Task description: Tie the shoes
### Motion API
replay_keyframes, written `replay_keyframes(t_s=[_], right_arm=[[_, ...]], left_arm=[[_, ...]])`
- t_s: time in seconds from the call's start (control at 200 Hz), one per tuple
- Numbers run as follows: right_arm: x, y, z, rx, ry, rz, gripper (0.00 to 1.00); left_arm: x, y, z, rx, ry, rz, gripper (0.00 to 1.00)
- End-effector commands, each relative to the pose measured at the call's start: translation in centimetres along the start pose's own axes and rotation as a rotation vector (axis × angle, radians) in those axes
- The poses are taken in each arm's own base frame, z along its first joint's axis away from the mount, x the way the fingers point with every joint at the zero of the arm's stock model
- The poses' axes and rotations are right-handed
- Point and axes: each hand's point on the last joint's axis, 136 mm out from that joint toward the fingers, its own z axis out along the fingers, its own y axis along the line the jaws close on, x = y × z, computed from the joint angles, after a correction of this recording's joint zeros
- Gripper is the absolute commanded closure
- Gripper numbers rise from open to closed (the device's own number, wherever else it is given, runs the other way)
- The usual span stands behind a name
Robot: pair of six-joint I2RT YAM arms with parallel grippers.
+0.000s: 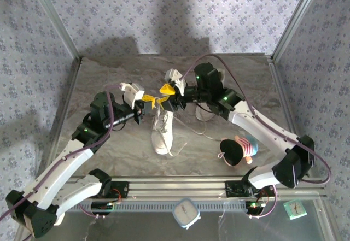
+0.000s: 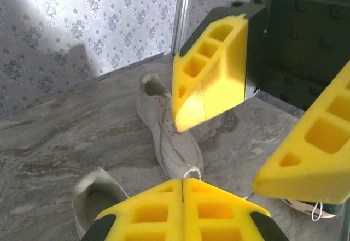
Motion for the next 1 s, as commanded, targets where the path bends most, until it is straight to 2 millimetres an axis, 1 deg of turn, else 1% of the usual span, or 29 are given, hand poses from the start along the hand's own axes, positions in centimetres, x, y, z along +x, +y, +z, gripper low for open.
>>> replay_keyframes(t_s=[0.0,0.11,0.21,0.305,0.39,0.4,0.41,0.415,0.43,0.5,0.51,0.57,0.63,0.65,0.675,0.735,0.785,0.904,0.939,0.994], right_arm=[[0.2,1.5,0.1,-0.102,0.021,-0.023,0.51],[0.8,1.3,0.7,-0.123,0.039,-0.014,0.51],[1.0,1.2,1.2,-0.141,0.049,-0.004,0.56],[0.8,1.0,1.5,-0.148,0.046,0.005,0.71],[0.8,0.7,1.6,-0.124,0.045,0.016,0.92],[0.8,0.6,1.6,-0.120,0.044,0.017,0.94],[0.8,0.5,1.6,-0.113,0.044,0.018,0.94],[0.8,0.5,1.6,-0.110,0.042,0.020,0.97],[0.8,0.3,1.6,-0.097,0.041,0.024,1.00],[0.9,-0.3,1.2,-0.031,0.035,0.040,1.00],[1.0,-0.7,1.0,-0.006,0.034,0.046,1.00],[1.3,-1.3,0.5,0.063,0.028,0.061,1.00],[1.8,-2.6,-0.3,0.177,0.020,0.101,1.00],[1.9,-2.9,-0.6,0.211,0.022,0.114,1.00],[2.2,-3.2,-0.9,0.242,0.027,0.126,1.00],[3.0,-3.6,-1.6,0.297,0.045,0.153,1.00],[3.4,-3.7,-2.0,0.334,0.064,0.159,1.00],[3.9,-3.6,-2.8,0.378,0.091,0.157,1.00],[3.8,-3.6,-3.0,0.386,0.091,0.158,1.00],[4.0,-3.4,-3.1,0.387,0.101,0.161,1.00]], left_arm=[[-2.2,-1.2,-0.7,0.041,-0.046,0.040,1.00],[-2.1,-1.3,-0.9,0.041,-0.047,0.042,1.00],[-2.1,-1.3,-0.9,0.043,-0.048,0.042,1.00],[-2.0,-1.3,-0.9,0.045,-0.048,0.041,1.00],[-1.9,-1.3,-0.9,0.046,-0.053,0.033,1.00],[-1.9,-1.3,-0.9,0.046,-0.054,0.031,1.00],[-1.9,-1.3,-0.9,0.044,-0.054,0.027,1.00],[-1.8,-1.3,-0.9,0.044,-0.053,0.025,1.00],[-1.8,-1.2,-0.9,0.042,-0.055,0.022,1.00],[-1.5,-1.1,-0.9,0.036,-0.054,-0.002,1.00],[-1.4,-1.1,-0.9,0.035,-0.054,-0.006,1.00],[-0.8,-0.4,-0.9,0.002,-0.049,-0.046,1.00],[0.0,0.6,-1.0,-0.057,-0.047,-0.101,0.85],[0.3,1.2,-1.1,-0.086,-0.048,-0.124,0.77],[0.7,1.8,-1.2,-0.124,-0.050,-0.162,0.70],[2.0,3.4,-1.6,-0.209,-0.050,-0.239,0.60],[3.3,4.7,-1.9,-0.289,-0.047,-0.310,0.48],[7.7,8.0,-2.7,-0.472,-0.006,-0.472,0.30],[9.2,9.0,-3.0,-0.528,0.010,-0.528,0.27],[11.5,10.1,-3.2,-0.576,0.038,-0.621,0.27]])
